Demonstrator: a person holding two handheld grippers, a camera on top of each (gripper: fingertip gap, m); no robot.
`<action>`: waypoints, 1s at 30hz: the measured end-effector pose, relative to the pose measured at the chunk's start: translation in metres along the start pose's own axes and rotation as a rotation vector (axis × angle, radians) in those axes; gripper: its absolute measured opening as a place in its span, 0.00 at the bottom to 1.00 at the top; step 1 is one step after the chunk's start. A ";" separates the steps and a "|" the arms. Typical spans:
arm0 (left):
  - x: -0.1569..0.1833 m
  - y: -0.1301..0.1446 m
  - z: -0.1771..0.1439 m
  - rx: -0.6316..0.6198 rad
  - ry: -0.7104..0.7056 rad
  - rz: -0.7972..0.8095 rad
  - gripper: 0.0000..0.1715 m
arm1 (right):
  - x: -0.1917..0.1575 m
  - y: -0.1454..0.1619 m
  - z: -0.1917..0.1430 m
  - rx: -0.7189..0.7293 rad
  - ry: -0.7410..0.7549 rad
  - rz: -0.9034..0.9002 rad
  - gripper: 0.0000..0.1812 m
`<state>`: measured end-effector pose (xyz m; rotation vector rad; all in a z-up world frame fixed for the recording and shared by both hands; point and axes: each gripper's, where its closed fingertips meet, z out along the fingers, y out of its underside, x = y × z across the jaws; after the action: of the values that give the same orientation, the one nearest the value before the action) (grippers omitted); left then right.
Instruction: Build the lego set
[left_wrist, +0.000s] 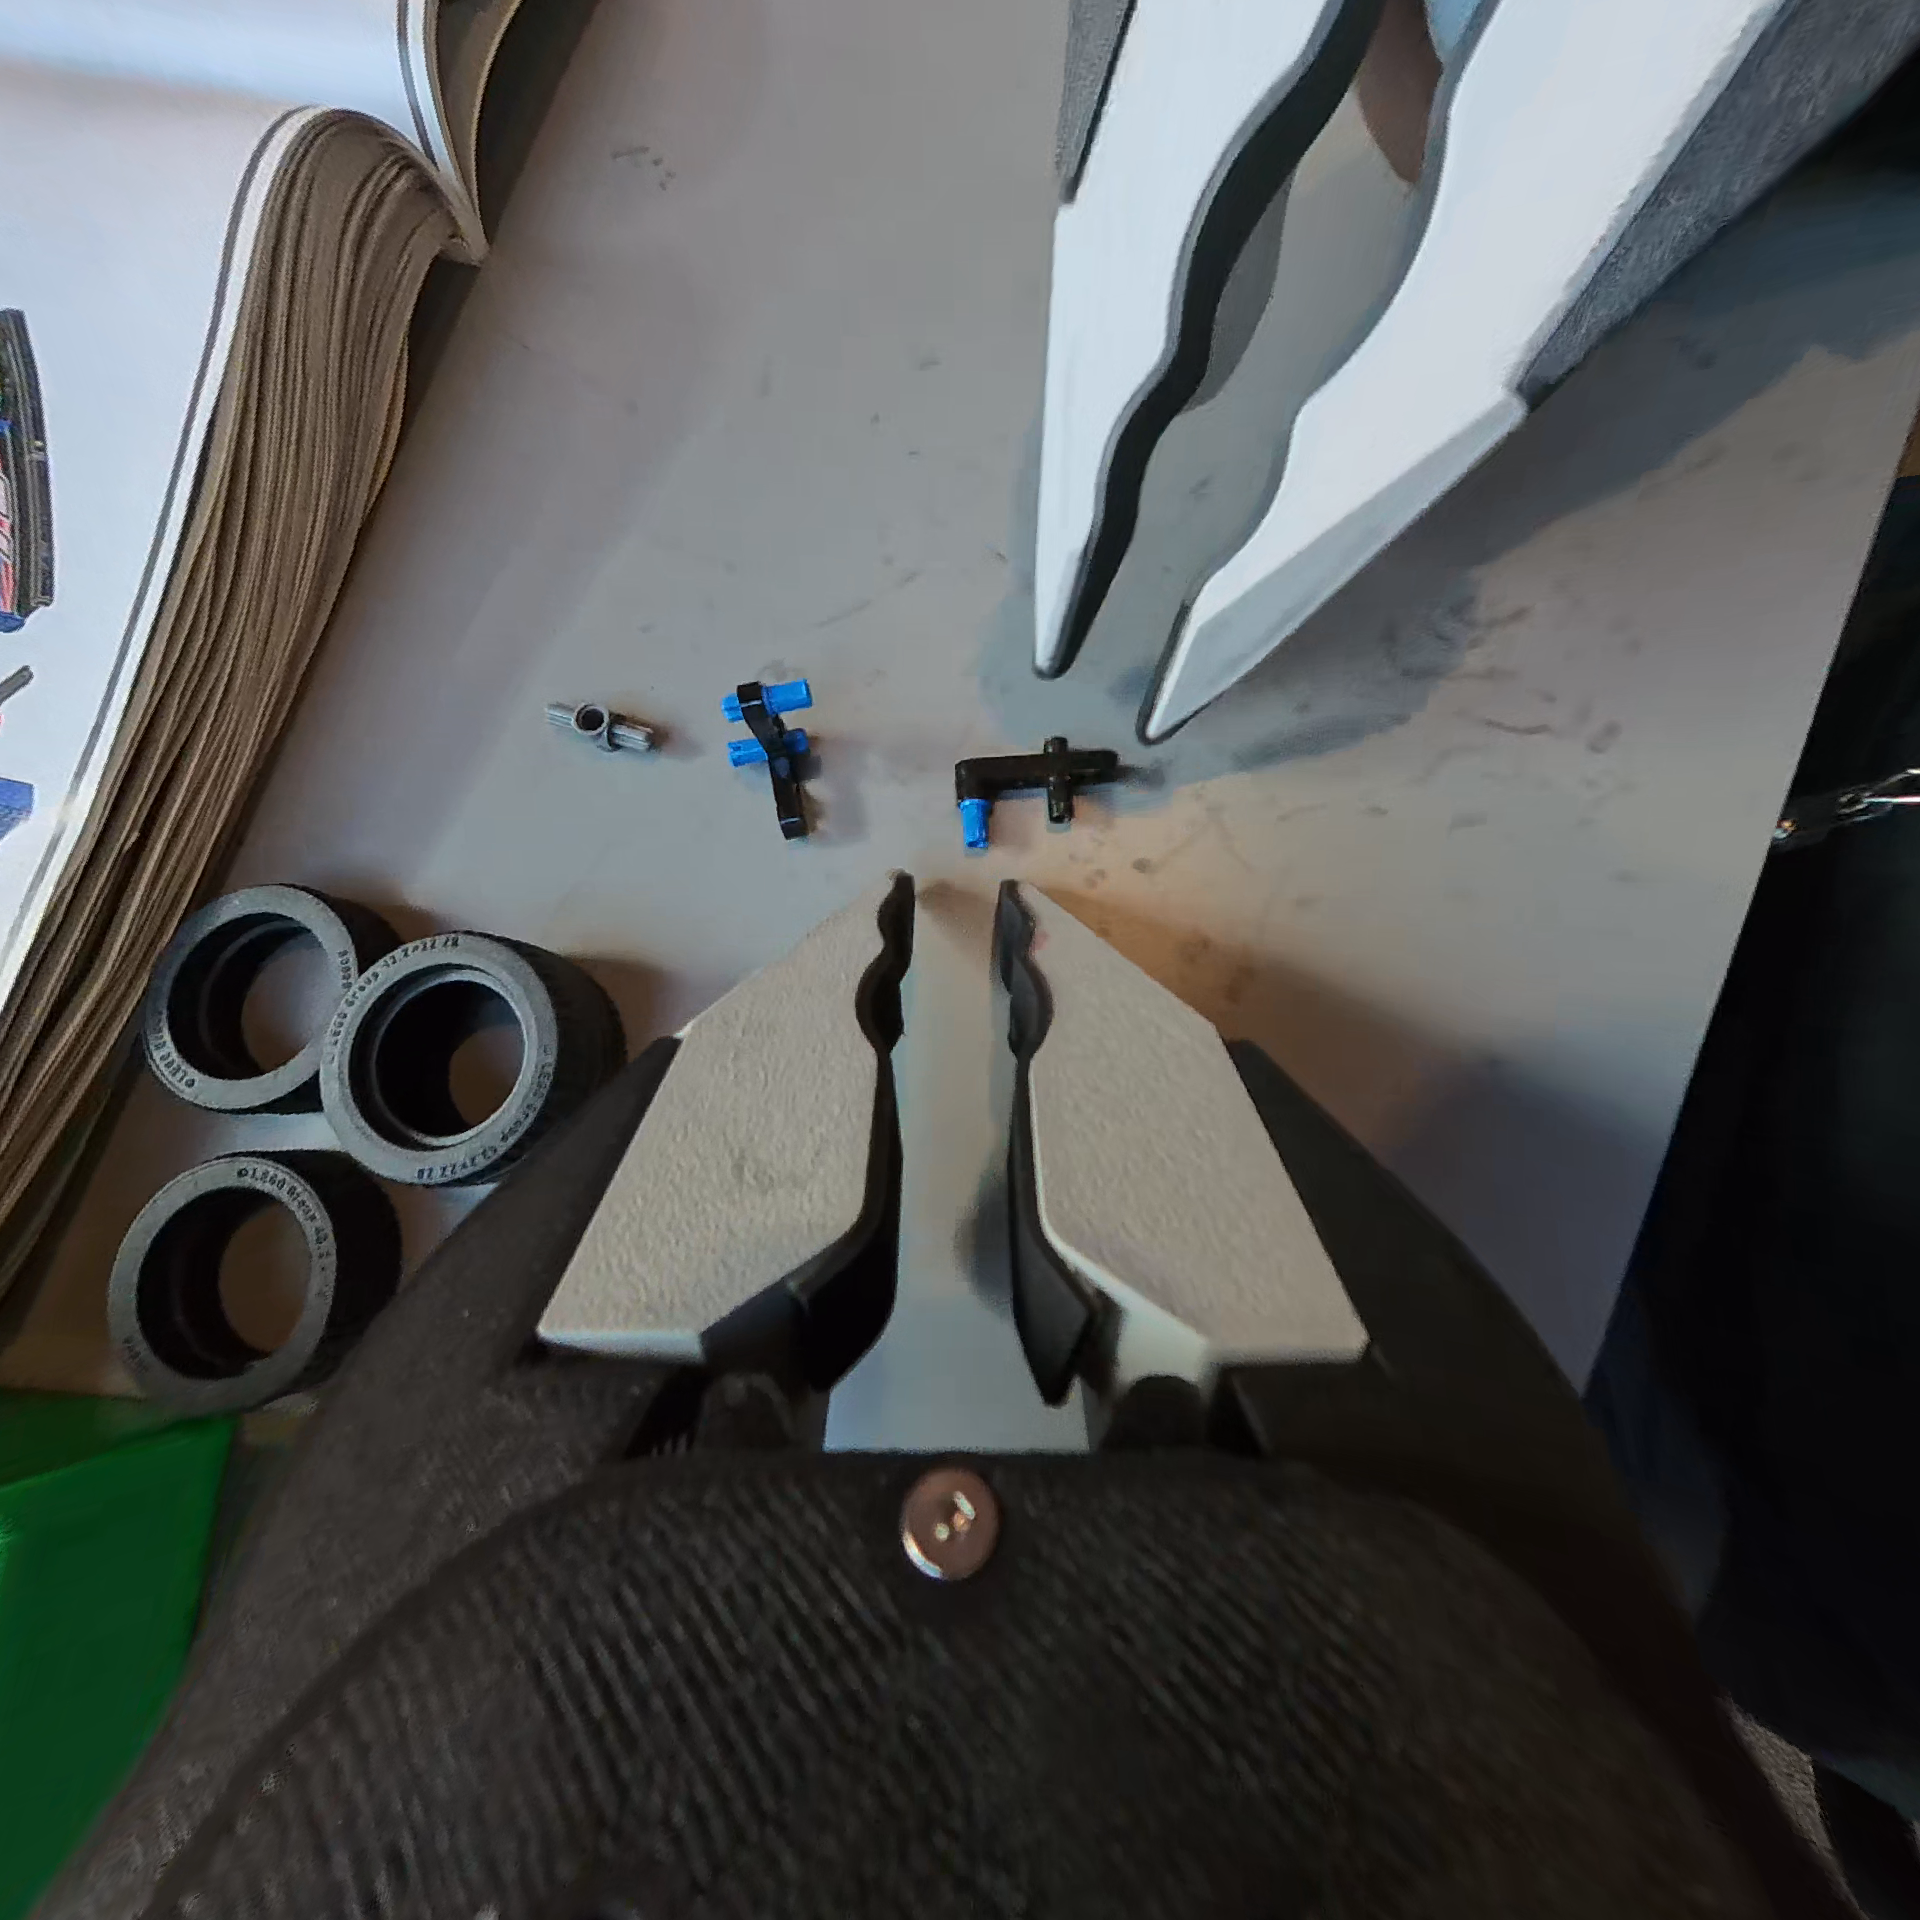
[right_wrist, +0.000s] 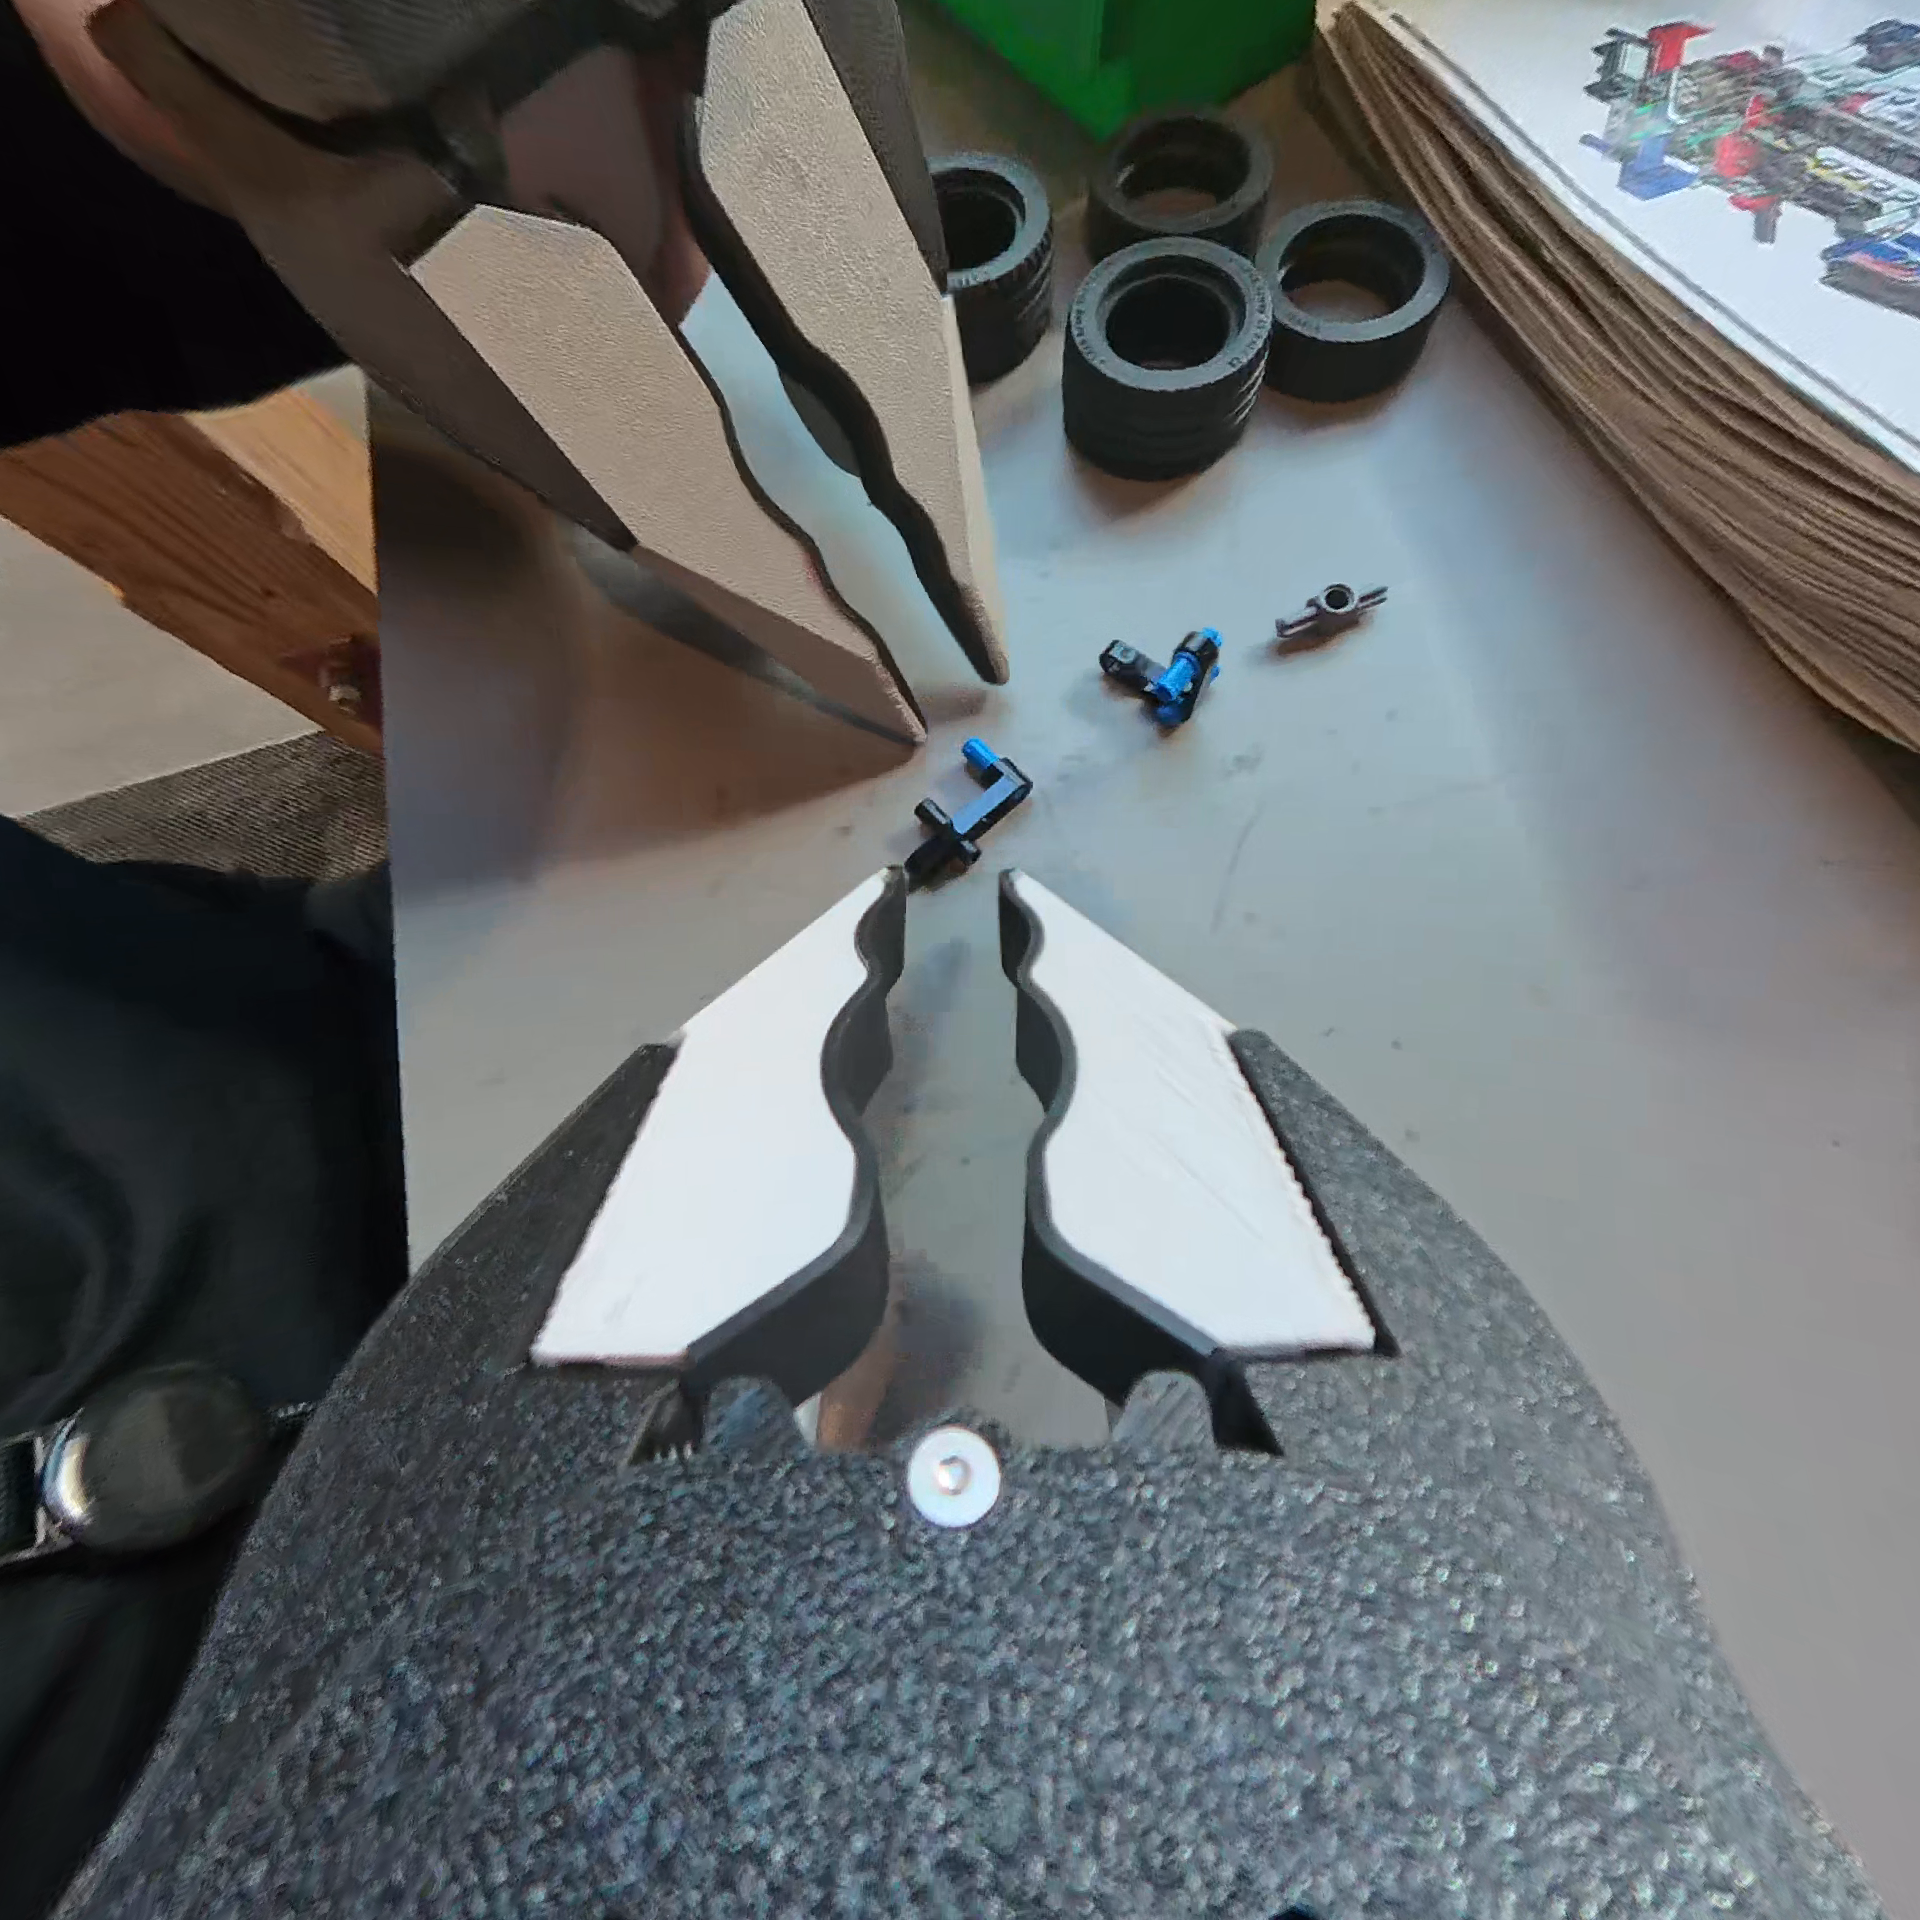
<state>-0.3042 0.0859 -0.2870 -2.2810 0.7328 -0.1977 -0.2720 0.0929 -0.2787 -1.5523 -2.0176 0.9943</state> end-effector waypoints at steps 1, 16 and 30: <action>0.000 -0.001 0.001 0.004 0.002 -0.003 0.08 | -0.001 0.001 0.003 -0.013 0.011 -0.011 0.10; -0.006 -0.007 0.007 0.039 -0.009 0.012 0.08 | -0.028 -0.006 0.005 0.032 -0.102 -0.030 0.08; 0.002 0.012 -0.013 0.042 -0.043 -0.001 0.08 | 0.002 -0.017 0.005 0.036 0.000 -0.139 0.15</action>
<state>-0.3119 0.0699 -0.2864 -2.2388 0.6989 -0.1628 -0.2875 0.0910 -0.2697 -1.3726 -2.0647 0.9712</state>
